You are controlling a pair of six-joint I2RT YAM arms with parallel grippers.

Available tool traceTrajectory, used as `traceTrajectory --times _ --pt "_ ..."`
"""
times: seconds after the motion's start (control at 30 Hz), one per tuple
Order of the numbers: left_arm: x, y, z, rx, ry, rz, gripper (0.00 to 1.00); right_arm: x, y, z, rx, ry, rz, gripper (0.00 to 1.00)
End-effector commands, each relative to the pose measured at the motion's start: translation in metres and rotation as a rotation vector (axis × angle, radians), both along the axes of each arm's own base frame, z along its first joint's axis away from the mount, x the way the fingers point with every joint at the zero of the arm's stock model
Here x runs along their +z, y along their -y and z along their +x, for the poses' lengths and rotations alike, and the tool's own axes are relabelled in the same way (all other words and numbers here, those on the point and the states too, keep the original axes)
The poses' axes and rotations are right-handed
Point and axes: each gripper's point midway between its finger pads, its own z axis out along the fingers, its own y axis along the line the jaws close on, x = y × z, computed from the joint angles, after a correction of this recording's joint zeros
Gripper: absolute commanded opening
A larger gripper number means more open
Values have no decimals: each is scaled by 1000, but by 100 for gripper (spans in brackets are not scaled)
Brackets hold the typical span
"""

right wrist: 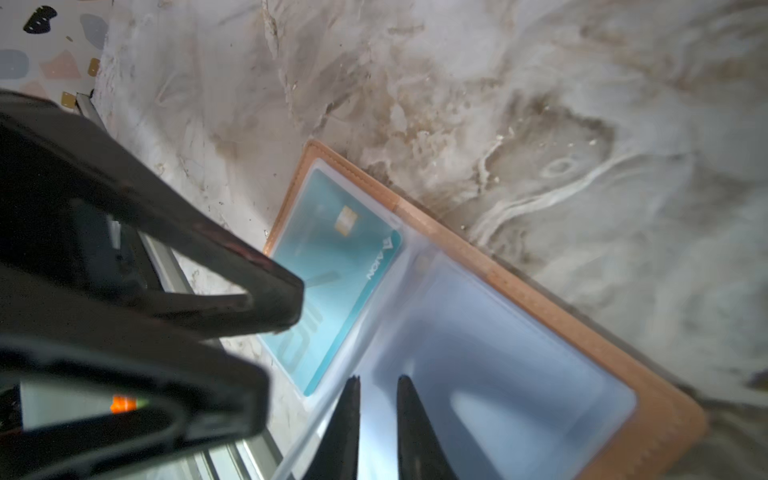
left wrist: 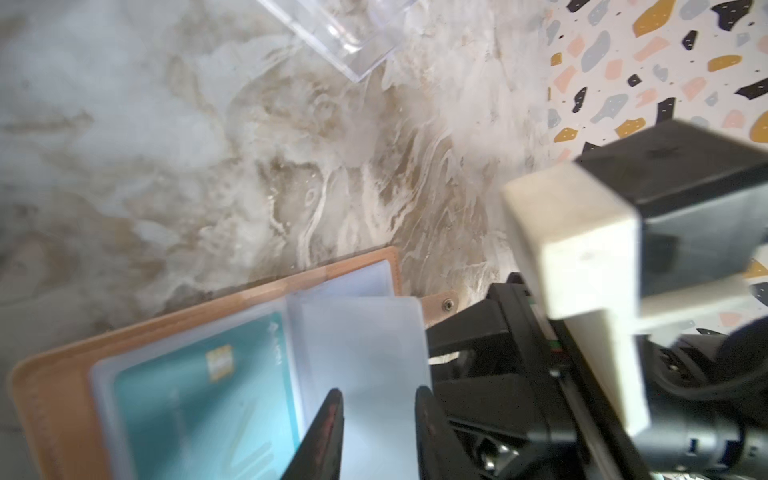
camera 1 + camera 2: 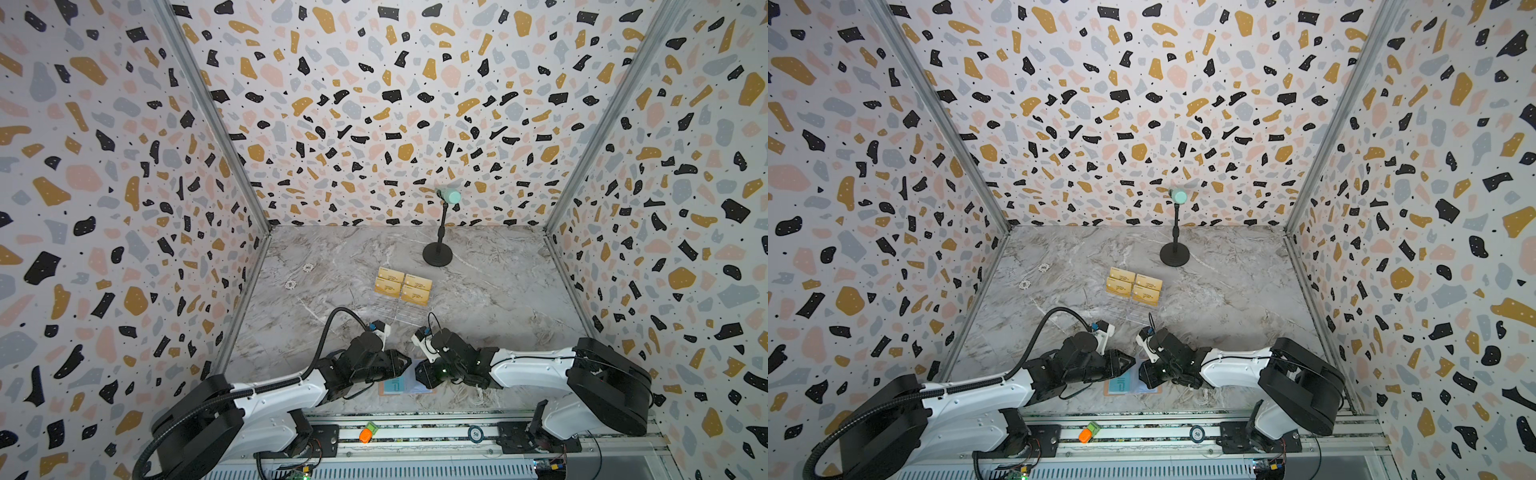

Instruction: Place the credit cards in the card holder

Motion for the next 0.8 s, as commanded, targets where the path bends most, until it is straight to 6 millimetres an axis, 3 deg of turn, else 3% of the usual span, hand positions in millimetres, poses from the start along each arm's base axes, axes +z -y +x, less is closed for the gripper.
traceTrajectory --times 0.0,0.23,0.33,0.5,0.77 --pt "4 -7 11 49 19 -17 28 18 -16 3 19 8 69 19" --pt "11 -66 36 256 68 99 33 21 -24 6 34 12 78 18" --pt "20 -79 40 289 99 123 37 19 -30 5 51 2 82 18" --pt "10 -80 30 250 76 139 43 10 -37 4 67 -23 79 18" --pt "0 -71 23 169 54 141 39 0 -36 1 69 -29 52 18"
